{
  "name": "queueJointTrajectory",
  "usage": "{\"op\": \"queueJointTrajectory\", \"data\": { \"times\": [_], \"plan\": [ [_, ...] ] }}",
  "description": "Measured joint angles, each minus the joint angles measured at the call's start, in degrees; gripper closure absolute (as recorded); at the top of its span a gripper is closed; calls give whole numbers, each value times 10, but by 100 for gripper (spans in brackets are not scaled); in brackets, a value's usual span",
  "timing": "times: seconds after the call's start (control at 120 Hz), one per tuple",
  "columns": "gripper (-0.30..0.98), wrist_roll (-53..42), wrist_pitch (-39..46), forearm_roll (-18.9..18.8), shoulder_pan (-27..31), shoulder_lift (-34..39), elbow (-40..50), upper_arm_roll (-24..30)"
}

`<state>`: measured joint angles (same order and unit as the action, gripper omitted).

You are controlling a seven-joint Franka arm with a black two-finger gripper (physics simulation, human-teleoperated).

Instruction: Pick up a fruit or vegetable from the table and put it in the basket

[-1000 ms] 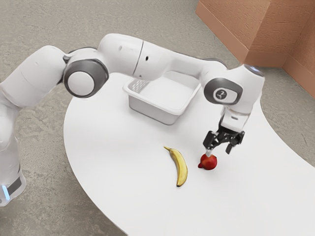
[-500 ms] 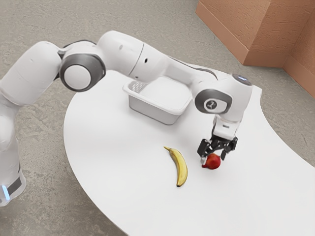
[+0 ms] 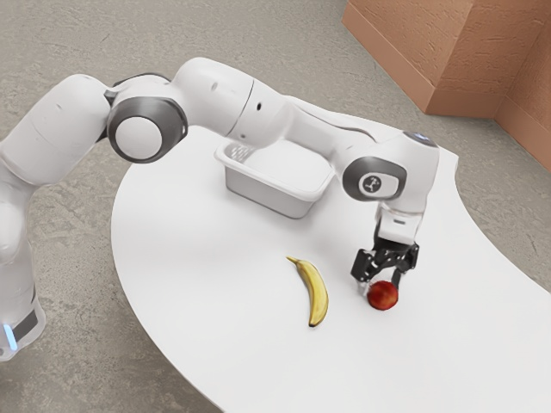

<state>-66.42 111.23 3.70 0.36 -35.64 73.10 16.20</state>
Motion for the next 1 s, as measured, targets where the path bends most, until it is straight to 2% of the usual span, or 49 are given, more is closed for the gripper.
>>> {"op": "queueJointTrajectory", "data": {
  "times": [0.383,0.542,0.7,0.808,0.892,0.942,1.0],
  "plan": [
    [0,2,28,80,-5,-6,-5,4],
    [0,5,38,95,-18,-15,-16,8],
    [29,12,42,101,-19,-22,-17,8],
    [37,16,42,99,-19,-17,-28,8],
    [38,19,24,87,-19,-5,-78,5],
    [39,21,2,73,-17,21,-99,-16],
    [39,23,-38,62,-16,77,-108,-97]
  ]
}}
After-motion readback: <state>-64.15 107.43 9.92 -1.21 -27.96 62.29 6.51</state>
